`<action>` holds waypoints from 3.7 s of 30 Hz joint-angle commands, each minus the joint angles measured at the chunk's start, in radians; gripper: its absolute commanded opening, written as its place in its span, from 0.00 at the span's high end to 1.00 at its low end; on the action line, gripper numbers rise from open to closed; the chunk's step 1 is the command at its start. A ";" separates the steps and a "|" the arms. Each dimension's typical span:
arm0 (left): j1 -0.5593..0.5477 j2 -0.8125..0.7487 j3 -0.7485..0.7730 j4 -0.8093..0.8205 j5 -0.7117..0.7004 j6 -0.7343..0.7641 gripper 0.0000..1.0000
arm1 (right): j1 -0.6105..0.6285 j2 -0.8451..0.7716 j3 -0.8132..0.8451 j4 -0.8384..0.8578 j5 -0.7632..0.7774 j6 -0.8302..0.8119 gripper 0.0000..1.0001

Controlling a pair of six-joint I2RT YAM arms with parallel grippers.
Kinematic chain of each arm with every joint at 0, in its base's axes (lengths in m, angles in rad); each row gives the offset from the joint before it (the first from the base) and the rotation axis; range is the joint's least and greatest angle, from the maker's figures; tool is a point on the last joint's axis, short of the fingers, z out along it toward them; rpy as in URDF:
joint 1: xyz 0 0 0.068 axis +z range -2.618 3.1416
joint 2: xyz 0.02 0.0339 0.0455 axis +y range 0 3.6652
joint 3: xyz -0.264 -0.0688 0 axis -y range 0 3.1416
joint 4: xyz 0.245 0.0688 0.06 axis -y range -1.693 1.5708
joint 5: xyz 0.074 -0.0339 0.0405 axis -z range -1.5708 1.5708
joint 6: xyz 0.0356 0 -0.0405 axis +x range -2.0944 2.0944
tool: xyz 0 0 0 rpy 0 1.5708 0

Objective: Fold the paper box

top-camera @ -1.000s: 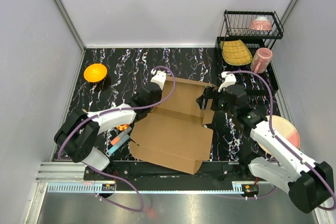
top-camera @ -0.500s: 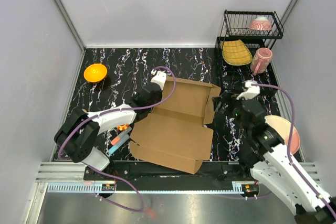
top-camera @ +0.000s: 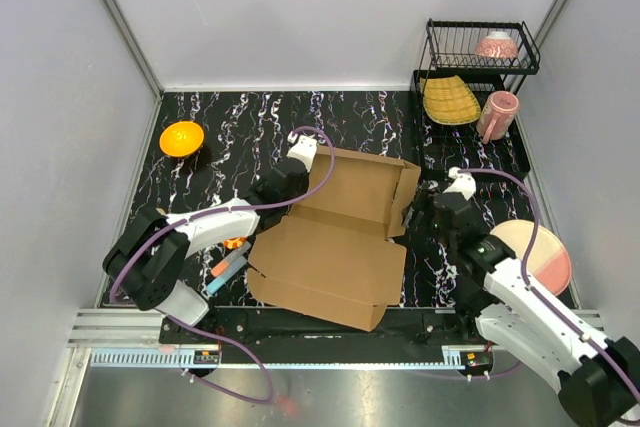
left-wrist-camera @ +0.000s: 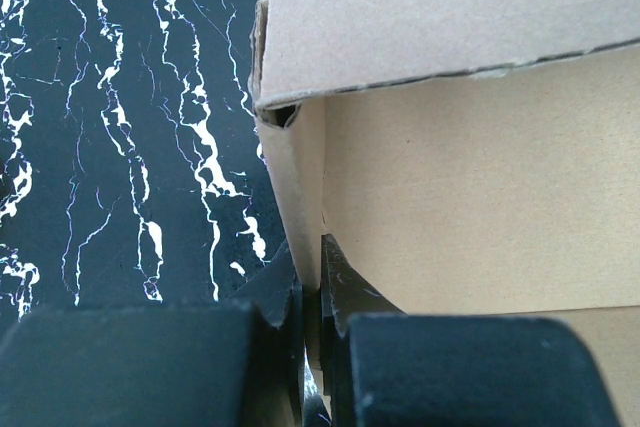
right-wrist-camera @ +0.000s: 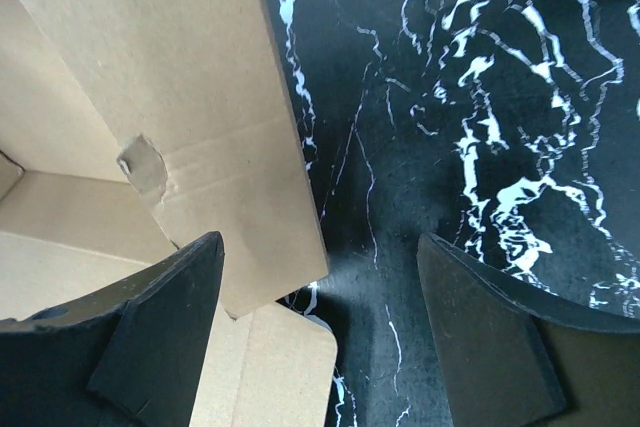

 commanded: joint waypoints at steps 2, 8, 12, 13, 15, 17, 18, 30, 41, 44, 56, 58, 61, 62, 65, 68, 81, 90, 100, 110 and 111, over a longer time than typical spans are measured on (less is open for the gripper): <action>-0.001 -0.032 0.008 -0.030 -0.046 0.027 1.00 | 0.006 0.103 -0.003 0.143 -0.082 0.000 0.15; -0.001 -0.041 0.004 -0.032 -0.043 0.030 1.00 | 0.006 0.201 0.001 0.244 -0.102 -0.020 0.14; -0.003 -0.045 0.003 -0.026 -0.037 0.030 1.00 | 0.006 0.290 0.033 0.283 -0.118 -0.043 0.12; -0.003 -0.045 0.003 -0.024 -0.034 0.030 1.00 | 0.006 0.307 0.038 0.289 -0.122 -0.045 0.11; -0.004 -0.045 -0.002 -0.021 -0.034 0.030 1.00 | 0.006 0.347 0.046 0.324 -0.136 -0.046 0.11; -0.012 -0.045 -0.003 -0.013 -0.030 0.036 1.00 | 0.006 0.384 0.056 0.359 -0.145 -0.049 0.11; -0.013 -0.045 -0.008 -0.010 -0.030 0.039 1.00 | 0.006 0.394 0.061 0.367 -0.150 -0.051 0.10; -0.023 -0.035 -0.003 0.008 -0.037 0.049 1.00 | 0.006 0.454 0.129 0.355 -0.190 -0.129 0.06; -0.029 -0.039 -0.011 0.019 -0.035 0.049 1.00 | 0.006 0.586 0.178 0.278 -0.122 -0.144 0.19; -0.032 -0.039 -0.011 0.023 -0.037 0.050 1.00 | 0.006 0.600 0.191 0.257 -0.115 -0.154 0.20; -0.037 -0.081 -0.038 0.068 -0.037 0.047 1.00 | 0.007 0.686 0.225 0.203 -0.112 -0.172 0.38; -0.037 -0.087 -0.039 0.069 -0.037 0.047 1.00 | 0.007 0.684 0.230 0.192 -0.101 -0.169 0.40; -0.038 -0.088 -0.039 0.069 -0.038 0.047 1.00 | 0.007 0.674 0.230 0.184 -0.102 -0.174 0.38; -0.038 -0.090 -0.038 0.068 -0.038 0.047 1.00 | 0.006 0.665 0.228 0.187 -0.104 -0.177 0.34; -0.038 -0.079 -0.031 0.053 -0.041 0.047 1.00 | 0.007 0.600 0.201 0.223 -0.150 -0.178 0.21; -0.038 -0.055 -0.008 0.011 -0.058 0.044 1.00 | 0.007 0.501 0.193 0.244 -0.228 -0.166 0.08; -0.038 -0.032 0.031 -0.065 -0.095 0.016 1.00 | 0.006 0.183 0.228 0.000 -0.152 -0.174 0.01; -0.038 -0.056 0.027 -0.079 -0.096 0.007 1.00 | 0.007 0.090 0.158 -0.041 -0.006 -0.091 0.14; -0.040 -0.078 0.012 -0.085 -0.104 -0.010 1.00 | 0.006 0.017 0.161 -0.118 0.137 -0.008 0.37; -0.047 -0.108 -0.009 -0.064 -0.110 -0.001 1.00 | -0.129 0.112 0.092 -0.035 0.084 0.081 0.45; -0.049 -0.110 -0.015 -0.061 -0.112 0.001 1.00 | -0.145 0.120 0.071 0.012 0.063 0.092 0.44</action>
